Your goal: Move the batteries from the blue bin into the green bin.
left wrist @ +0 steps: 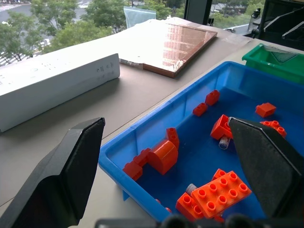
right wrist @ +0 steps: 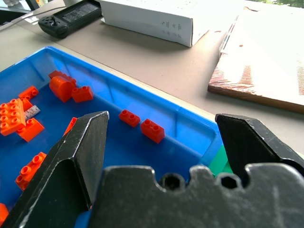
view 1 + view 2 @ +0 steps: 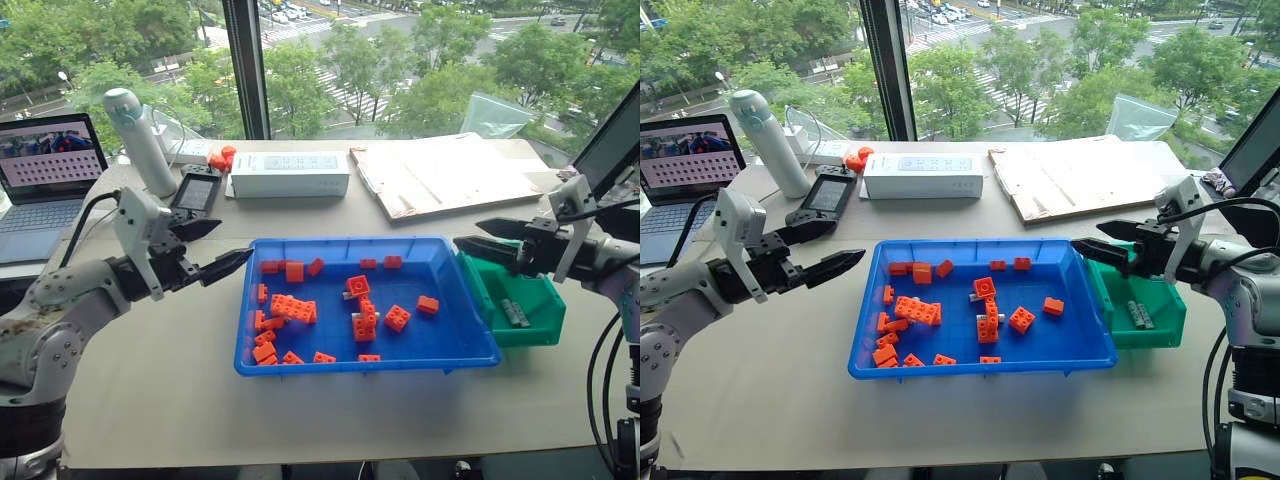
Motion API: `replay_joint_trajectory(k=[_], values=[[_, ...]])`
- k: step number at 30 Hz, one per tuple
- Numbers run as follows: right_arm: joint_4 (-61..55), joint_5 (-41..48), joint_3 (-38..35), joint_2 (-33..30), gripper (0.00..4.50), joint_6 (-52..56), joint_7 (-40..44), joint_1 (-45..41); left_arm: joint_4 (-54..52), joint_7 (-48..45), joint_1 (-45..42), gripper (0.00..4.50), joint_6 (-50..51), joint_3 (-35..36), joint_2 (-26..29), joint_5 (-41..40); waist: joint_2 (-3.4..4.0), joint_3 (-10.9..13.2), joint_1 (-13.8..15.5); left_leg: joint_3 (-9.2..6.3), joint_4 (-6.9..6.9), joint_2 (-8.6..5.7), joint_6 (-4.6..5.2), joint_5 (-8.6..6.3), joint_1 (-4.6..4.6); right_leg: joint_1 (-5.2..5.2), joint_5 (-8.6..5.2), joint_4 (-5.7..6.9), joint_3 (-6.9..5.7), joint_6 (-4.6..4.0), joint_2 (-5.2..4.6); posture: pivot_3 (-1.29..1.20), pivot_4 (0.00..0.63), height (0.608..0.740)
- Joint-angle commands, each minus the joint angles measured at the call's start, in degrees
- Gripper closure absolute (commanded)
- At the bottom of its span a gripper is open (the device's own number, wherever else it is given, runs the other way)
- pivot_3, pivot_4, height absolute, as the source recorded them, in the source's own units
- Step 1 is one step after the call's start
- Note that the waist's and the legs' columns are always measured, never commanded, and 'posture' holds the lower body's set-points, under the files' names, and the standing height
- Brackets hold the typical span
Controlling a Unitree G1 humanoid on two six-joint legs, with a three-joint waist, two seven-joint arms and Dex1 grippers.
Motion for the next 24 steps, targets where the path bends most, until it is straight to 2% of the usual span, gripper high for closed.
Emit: replay_joint_trajectory(k=[1,4,7,13,21,24], values=[[-7.7,-1.2,4.5,-4.2,0.30,-0.8,4.5,0.0,-2.1,-6.9,-0.9,0.00,0.3,-2.1,4.5,-0.2,0.00,0.0,0.0,0.00,0.00,0.00,0.00,0.00,0.00,0.00,0.00,0.00,0.00,0.00,0.00,0.00,0.150,0.730],[-17.9,-3.7,16.3,-8.4,0.30,0.2,11.9,-1.2,-4.7,-18.1,-1.1,0.00,-1.0,-7.3,11.0,1.1,0.05,0.1,-0.2,0.03,0.01,0.01,0.00,0.00,-0.08,-0.15,-0.01,0.08,0.02,-0.01,0.00,0.00,0.150,0.730],[-20.2,-5.5,21.2,-8.5,0.30,0.4,12.9,-2.1,-6.3,-21.0,-1.9,0.00,-0.6,-8.0,12.4,-0.5,0.04,0.1,-0.5,0.02,-0.05,0.06,-0.43,-0.26,-0.05,-0.13,-0.03,-0.01,0.02,-0.05,0.04,0.00,0.150,0.730],[-22.3,-4.8,24.7,-5.5,0.30,2.6,12.8,-3.7,-7.8,-22.5,-2.9,0.00,0.3,-7.0,12.6,-2.0,-0.02,0.1,-0.1,-0.02,0.15,0.05,-0.33,-0.21,-0.09,-0.10,-0.02,0.01,0.02,-0.02,0.04,0.00,0.150,0.730],[-17.4,-16.0,33.3,3.6,0.30,-5.3,6.4,-5.0,-11.3,-23.3,2.0,0.00,-0.4,-6.2,14.1,-0.7,-0.03,0.1,-0.1,-0.04,0.14,0.06,-0.02,-0.02,-0.10,-0.12,-0.02,0.07,0.03,-0.03,0.06,0.00,0.150,0.730],[-16.6,-17.3,33.8,5.3,0.30,-5.9,5.9,-4.9,-12.1,-22.4,3.4,0.00,-0.9,-6.4,14.3,0.7,-0.03,0.1,0.0,-0.03,0.18,0.04,-0.02,-0.02,-0.10,-0.13,-0.02,0.06,0.02,-0.02,0.06,0.00,0.150,0.730]])
